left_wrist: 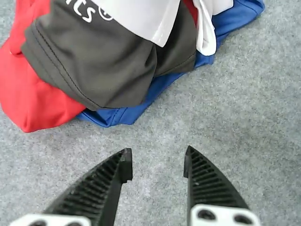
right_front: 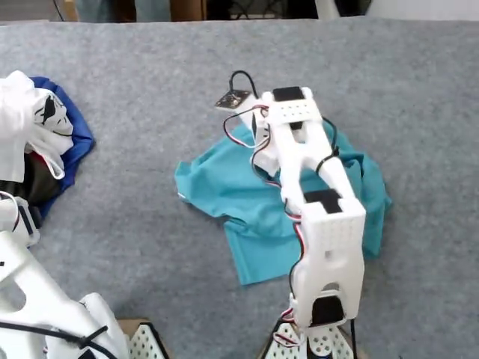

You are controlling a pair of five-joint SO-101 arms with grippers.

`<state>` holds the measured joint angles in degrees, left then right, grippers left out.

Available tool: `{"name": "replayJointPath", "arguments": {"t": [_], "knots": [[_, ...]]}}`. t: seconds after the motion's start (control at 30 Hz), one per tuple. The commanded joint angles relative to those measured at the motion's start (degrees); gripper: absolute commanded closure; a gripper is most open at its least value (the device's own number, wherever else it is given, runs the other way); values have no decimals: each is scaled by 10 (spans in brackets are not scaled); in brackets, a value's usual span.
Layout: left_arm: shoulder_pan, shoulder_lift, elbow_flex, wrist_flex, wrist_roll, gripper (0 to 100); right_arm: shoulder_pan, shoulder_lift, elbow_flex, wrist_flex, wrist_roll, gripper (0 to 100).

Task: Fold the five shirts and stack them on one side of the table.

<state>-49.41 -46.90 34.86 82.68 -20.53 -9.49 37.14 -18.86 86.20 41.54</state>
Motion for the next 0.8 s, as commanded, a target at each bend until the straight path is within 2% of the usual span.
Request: {"name": "replayJointPath", "arguments": {"t": [0.0,0.17,0.3,0.4,0.57,0.77], "knots": [[-2,-10,-2,-6,-10,797,4,0,-57,33,-5,985],[-2,-11,-5,3,-10,797,4,-20,-106,98,-5,985],[-2,-11,-5,26,-45,797,4,-59,-124,128,4,980],[-3,-11,-3,26,-47,797,3,-80,-105,127,39,890],[-3,-13,-7,26,-47,797,2,-82,-37,117,113,645],[-3,-13,-8,26,-48,797,1,-81,108,-7,127,622]]}}
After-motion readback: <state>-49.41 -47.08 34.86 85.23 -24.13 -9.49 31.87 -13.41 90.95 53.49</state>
